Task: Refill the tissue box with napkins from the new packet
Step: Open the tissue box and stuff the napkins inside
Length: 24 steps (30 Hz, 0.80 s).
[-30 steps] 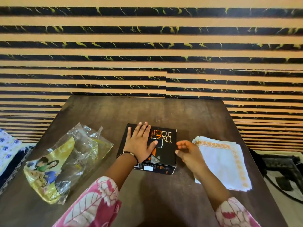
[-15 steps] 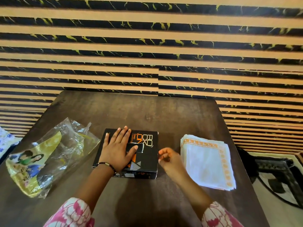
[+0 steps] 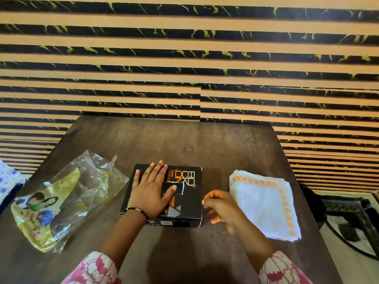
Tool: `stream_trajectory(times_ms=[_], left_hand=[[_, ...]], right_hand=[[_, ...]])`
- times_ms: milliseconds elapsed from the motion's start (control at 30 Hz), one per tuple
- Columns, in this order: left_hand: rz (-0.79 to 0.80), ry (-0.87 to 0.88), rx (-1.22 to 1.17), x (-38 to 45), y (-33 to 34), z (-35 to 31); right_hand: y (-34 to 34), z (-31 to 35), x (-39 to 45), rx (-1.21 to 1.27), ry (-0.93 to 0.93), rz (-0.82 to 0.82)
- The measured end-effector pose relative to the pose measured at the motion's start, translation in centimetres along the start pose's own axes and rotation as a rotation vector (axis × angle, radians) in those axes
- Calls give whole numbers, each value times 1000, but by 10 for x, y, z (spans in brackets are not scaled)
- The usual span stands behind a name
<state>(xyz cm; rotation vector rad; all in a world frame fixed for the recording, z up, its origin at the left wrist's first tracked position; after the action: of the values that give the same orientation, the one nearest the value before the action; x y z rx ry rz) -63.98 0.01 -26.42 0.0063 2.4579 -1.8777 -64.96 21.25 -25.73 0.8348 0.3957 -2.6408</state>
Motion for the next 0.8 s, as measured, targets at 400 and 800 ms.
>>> stream_trajectory(times_ms=[400,800], left_hand=[[23,39,-25,-1,-4,7],[-31,87,-56,-8,-3,17]], right_hand=[[-4,27,-14,-738,54,-279],[38,-20,-23,-1209,-24,-264]])
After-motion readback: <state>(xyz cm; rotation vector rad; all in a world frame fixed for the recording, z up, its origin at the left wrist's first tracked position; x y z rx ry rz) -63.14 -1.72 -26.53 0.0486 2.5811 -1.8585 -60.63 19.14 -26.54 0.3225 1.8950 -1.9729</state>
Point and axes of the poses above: each hand's wrist, its own x-axis towards the middle knuckle, its own y-axis out of the palm, z = x × y, the point moved 2 cm from there along x, towards the middle knuckle, and after that the axes turned 5 degrees about z, right-handed, at the moved point
